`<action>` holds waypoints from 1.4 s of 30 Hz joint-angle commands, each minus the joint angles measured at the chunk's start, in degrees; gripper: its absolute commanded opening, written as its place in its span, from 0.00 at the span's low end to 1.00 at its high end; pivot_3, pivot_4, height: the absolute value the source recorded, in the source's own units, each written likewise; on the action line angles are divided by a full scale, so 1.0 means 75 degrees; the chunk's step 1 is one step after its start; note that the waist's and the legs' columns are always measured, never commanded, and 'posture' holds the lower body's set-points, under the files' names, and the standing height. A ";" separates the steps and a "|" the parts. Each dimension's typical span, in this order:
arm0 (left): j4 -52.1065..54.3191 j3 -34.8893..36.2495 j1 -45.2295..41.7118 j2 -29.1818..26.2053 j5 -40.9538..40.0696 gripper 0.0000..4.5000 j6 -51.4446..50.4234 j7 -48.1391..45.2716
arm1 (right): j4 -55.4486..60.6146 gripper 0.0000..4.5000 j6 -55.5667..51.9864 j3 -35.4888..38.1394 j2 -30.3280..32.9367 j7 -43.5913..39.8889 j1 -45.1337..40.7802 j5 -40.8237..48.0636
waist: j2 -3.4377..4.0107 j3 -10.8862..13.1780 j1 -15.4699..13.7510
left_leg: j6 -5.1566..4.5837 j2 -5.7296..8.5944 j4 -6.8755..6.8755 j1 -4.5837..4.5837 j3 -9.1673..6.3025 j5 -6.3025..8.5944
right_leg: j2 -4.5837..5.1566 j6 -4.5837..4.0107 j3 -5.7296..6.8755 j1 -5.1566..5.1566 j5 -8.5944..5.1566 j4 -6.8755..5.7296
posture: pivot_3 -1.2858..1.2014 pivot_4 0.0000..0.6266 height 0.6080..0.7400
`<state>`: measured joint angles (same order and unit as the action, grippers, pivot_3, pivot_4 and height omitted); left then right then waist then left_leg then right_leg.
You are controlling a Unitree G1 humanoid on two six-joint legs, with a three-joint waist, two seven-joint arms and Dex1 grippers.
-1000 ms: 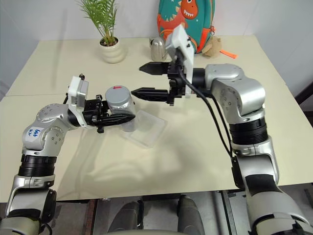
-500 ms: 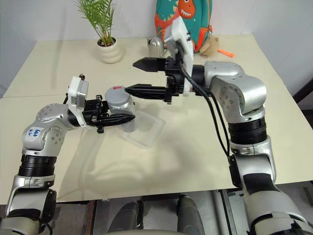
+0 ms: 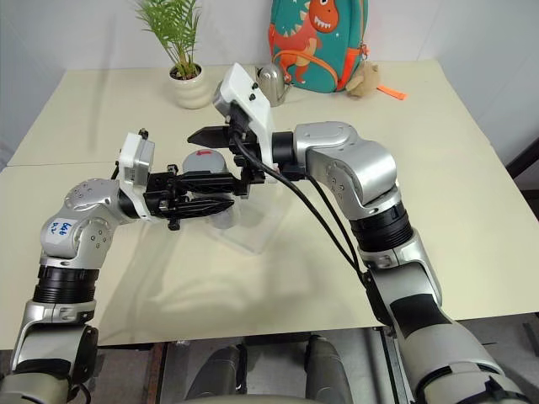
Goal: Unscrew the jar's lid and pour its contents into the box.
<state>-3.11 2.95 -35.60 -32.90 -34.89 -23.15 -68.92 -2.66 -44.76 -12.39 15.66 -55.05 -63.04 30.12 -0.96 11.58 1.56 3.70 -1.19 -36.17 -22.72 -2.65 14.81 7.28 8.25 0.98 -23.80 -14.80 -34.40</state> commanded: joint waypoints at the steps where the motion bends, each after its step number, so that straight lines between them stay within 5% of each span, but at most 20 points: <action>1: 0.0179 0.0081 -0.0043 -0.0019 -0.0004 0.43 0.0090 -0.0023 | 0.0118 0.99 0.0193 0.0264 0.0198 -0.0067 -0.0099 -0.0058 | 0.0000 0.0000 0.0002 | 0.0000 0.0000 0.0000 0.0000 0.0000 0.0000 | 0.0000 0.0000 0.0000 0.0000 0.0000 0.0000 | 0.52 0.24 1.00; 21: 0.0319 0.0207 0.0073 -0.0082 0.0029 0.43 0.0150 0.0008 | 0.0129 0.99 0.0442 0.0581 0.1268 -0.0806 0.0265 0.0118 | 0.0000 0.0000 -0.0003 | 0.0000 0.0000 0.0000 0.0000 0.0000 0.0000 | 0.0000 0.0000 0.0000 0.0000 0.0000 0.0002 | 0.52 0.24 1.00; 42: 0.0305 0.0186 0.0049 -0.0084 0.0097 0.43 0.0185 -0.0027 | 0.0076 0.99 0.0422 0.0319 0.0508 -0.0928 0.0018 0.0133 | 0.0000 0.0000 0.0000 | 0.0000 0.0000 -0.0001 0.0000 0.0000 0.0000 | 0.0000 0.0000 0.0000 0.0000 0.0000 0.0001 | 0.52 0.24 1.00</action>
<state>-2.74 3.51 -35.15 -33.17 -33.78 -22.61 -68.91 -2.77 -42.51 -10.86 19.83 -62.11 -61.60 30.76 -0.96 11.58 1.56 3.70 -1.19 -36.17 -22.72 -2.64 14.81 7.28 8.25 0.98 -23.80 -14.80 -34.39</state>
